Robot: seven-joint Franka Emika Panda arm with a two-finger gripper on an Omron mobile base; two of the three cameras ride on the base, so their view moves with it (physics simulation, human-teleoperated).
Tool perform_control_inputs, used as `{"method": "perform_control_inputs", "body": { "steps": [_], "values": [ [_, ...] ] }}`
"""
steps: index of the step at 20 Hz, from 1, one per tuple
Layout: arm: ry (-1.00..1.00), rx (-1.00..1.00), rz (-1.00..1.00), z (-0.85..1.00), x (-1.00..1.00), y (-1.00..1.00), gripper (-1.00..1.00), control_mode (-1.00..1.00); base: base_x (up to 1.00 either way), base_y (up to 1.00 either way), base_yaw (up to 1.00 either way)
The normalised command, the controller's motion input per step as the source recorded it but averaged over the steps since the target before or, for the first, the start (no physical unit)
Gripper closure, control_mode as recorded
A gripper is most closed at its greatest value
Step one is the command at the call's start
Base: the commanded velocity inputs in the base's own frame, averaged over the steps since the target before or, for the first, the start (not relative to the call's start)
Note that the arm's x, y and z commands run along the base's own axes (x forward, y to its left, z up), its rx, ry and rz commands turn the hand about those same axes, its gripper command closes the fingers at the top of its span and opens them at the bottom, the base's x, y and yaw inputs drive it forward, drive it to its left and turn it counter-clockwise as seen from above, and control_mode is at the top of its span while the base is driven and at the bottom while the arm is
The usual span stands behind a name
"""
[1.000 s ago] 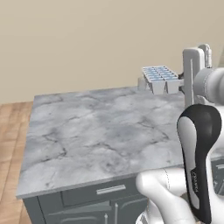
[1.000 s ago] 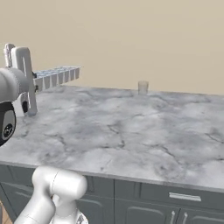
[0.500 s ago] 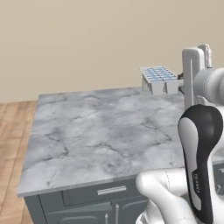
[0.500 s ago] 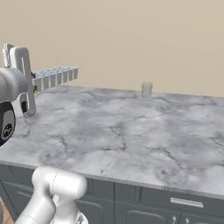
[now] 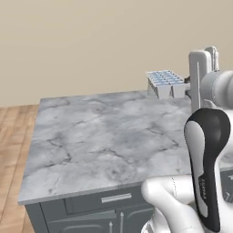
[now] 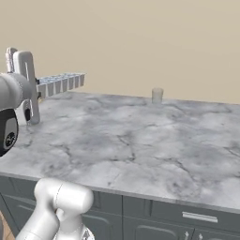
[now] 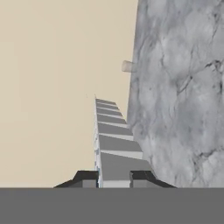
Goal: Open the freezer door, pick up the ice cube tray from the freezer, and place it on the dining counter.
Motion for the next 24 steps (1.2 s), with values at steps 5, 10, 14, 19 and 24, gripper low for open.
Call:
{"method": "perform_control_inputs", "body": {
  "steps": [5, 10, 14, 19, 24],
  "values": [
    [0.03, 0.04, 0.08, -0.46, 0.82, -0.26, 1.0, -1.0, 0.0, 0.0, 0.0],
    [0.1, 0.01, 0.14, -0.73, 1.0, -0.17, 1.0, -1.0, 0.0, 0.0, 0.0],
    [0.17, 0.0, 0.14, -0.71, 0.85, -0.01, 1.0, -1.0, 0.0, 0.0, 0.0],
    [0.23, 0.0, 0.12, -0.61, 0.72, 0.0, 1.0, -1.0, 0.0, 0.0, 0.0],
    [0.04, 0.0, 0.1, -0.5, 0.61, 0.0, 1.0, -1.0, 0.0, 0.0, 0.0]
  ]
}}
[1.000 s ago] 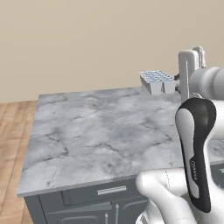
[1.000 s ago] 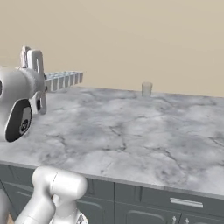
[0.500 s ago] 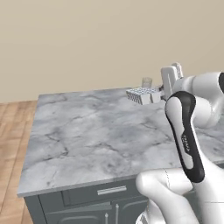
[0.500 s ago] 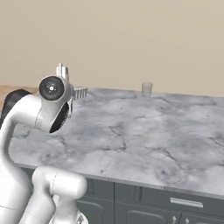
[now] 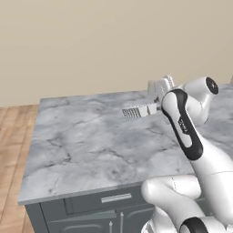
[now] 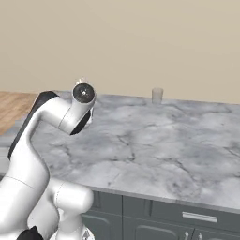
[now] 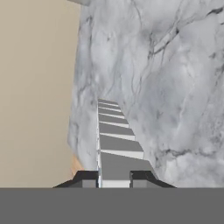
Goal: Open the freezer door, pick up the ice cube tray from the freezer, and place it on the dining counter.
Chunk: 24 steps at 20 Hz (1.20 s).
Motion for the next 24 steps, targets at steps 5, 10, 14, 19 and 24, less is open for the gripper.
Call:
{"method": "perform_control_inputs", "body": {
  "steps": [5, 10, 14, 19, 24],
  "values": [
    [0.0, 0.0, 0.1, -0.43, 0.49, 0.0, 1.0, -1.0, 0.0, 0.0, 0.0],
    [0.0, 0.0, 0.09, -0.34, 0.61, 0.0, 1.0, -1.0, 0.0, 0.0, 0.0],
    [0.03, 0.03, 0.07, -0.17, 0.67, 0.0, 1.0, -1.0, 0.0, 0.0, 0.0],
    [0.03, 0.01, 0.06, -0.18, 0.65, 0.0, 1.0, -1.0, 0.0, 0.0, 0.0],
    [0.0, 0.0, 0.06, -0.29, 0.51, 0.0, 1.0, -1.0, 0.0, 0.0, 0.0]
  ]
}}
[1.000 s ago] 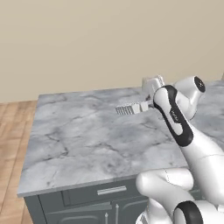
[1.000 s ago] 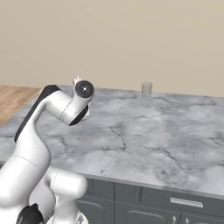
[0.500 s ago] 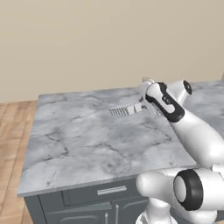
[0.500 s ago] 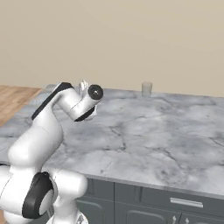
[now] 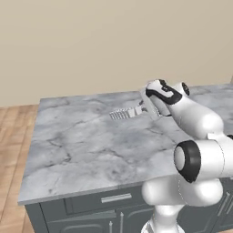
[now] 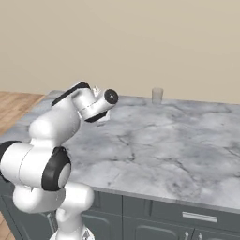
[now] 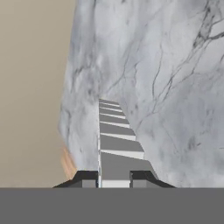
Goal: Open the freezer door, pick up the ice cube tray from the freezer, and place it on the dining counter.
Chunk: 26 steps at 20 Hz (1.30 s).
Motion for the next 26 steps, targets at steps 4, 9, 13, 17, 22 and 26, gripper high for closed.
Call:
{"method": "perform_control_inputs", "body": {
  "steps": [4, 9, 13, 17, 22, 26],
  "values": [
    [0.0, 0.0, 0.07, -0.42, 0.38, 0.0, 1.0, -1.0, 0.0, 0.0, 0.0],
    [0.0, 0.0, 0.07, -0.49, 0.31, 0.0, 1.0, -1.0, 0.0, 0.0, 0.0],
    [0.0, 0.0, 0.06, -0.52, 0.25, 0.0, 1.0, -1.0, 0.0, 0.0, 0.0],
    [-0.01, 0.0, 0.06, -0.53, 0.21, 0.0, 1.0, -1.0, 0.0, 0.0, 0.0],
    [-0.03, 0.0, 0.04, -0.49, 0.18, 0.0, 1.0, -1.0, 0.0, 0.0, 0.0],
    [0.0, 0.0, 0.02, -0.24, 0.2, 0.0, 1.0, -1.0, 0.0, 0.0, 0.0]
  ]
}}
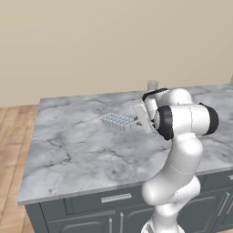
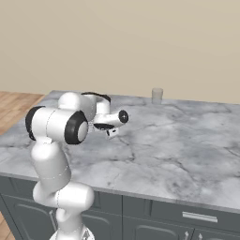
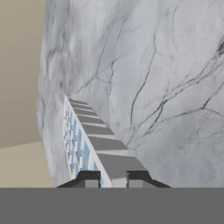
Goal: Open the freezer door, pick up the ice cube tray from the freezer, and place it on the dining counter.
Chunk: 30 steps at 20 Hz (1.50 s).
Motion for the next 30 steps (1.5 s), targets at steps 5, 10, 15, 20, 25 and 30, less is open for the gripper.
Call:
{"method": "perform_control_inputs", "body": {
  "steps": [5, 10, 15, 20, 25, 30],
  "values": [
    [0.0, 0.0, 0.0, 0.0, 0.28, 0.0, 1.0, -1.0, 0.0, 0.0, 0.0],
    [0.0, 0.0, 0.0, 0.0, 0.32, 0.01, 1.0, -1.0, 0.0, 0.0, 0.0],
    [0.0, 0.0, 0.0, -0.01, 0.09, 0.05, 1.0, -1.0, 0.0, 0.0, 0.0],
    [0.0, 0.0, 0.0, 0.0, 0.0, 0.0, 1.0, -1.0, 0.0, 0.0, 0.0],
    [0.0, 0.0, 0.0, 0.0, 0.0, 0.0, -1.0, -1.0, 0.0, 0.0, 0.0],
    [0.0, 0.0, 0.0, 0.0, 0.0, 0.0, -1.0, -1.0, 0.0, 0.0, 0.0]
  ]
}}
